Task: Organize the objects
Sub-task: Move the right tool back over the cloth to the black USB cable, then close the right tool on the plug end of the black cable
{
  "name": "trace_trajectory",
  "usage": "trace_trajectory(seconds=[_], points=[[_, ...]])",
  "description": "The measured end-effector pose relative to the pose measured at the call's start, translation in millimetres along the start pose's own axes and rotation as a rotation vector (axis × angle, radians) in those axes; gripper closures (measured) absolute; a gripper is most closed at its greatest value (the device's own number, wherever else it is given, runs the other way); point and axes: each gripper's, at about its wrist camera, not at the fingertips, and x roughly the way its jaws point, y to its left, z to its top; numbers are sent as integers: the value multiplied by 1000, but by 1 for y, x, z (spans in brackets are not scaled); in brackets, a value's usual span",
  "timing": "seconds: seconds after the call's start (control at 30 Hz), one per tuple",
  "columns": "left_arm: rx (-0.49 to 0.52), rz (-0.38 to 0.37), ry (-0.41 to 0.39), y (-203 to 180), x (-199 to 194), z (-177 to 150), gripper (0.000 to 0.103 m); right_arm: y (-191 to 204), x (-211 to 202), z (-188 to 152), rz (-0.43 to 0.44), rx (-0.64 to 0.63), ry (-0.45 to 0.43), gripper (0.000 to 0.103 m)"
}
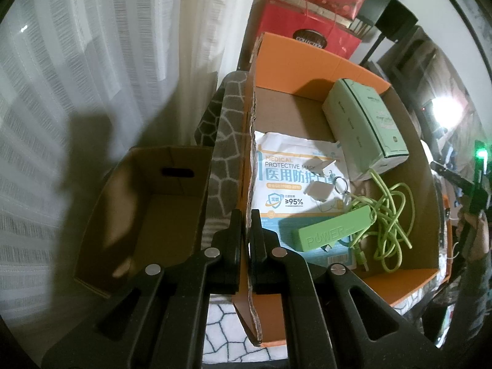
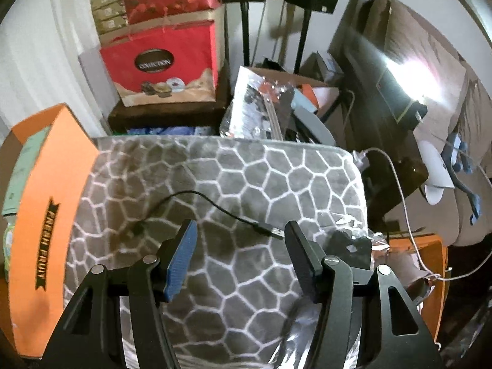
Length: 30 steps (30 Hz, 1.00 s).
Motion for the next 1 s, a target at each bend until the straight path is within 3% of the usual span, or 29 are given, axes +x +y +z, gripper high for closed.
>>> trace_trajectory(seconds=[0.5,0.7,0.9,1.0], points=[[-2,-1,1,-1,0,0,99,-21,41,-1,17,-15,63,51],[-3,-1,1,-1,0,0,99,-22,48,0,15,-37,69,58],[0,2,1,-2,0,1,99,-20,50,1,31,-47,76,75],[-1,0,1,-1,0,1,99,-20,48,1,38,-37,81,75]])
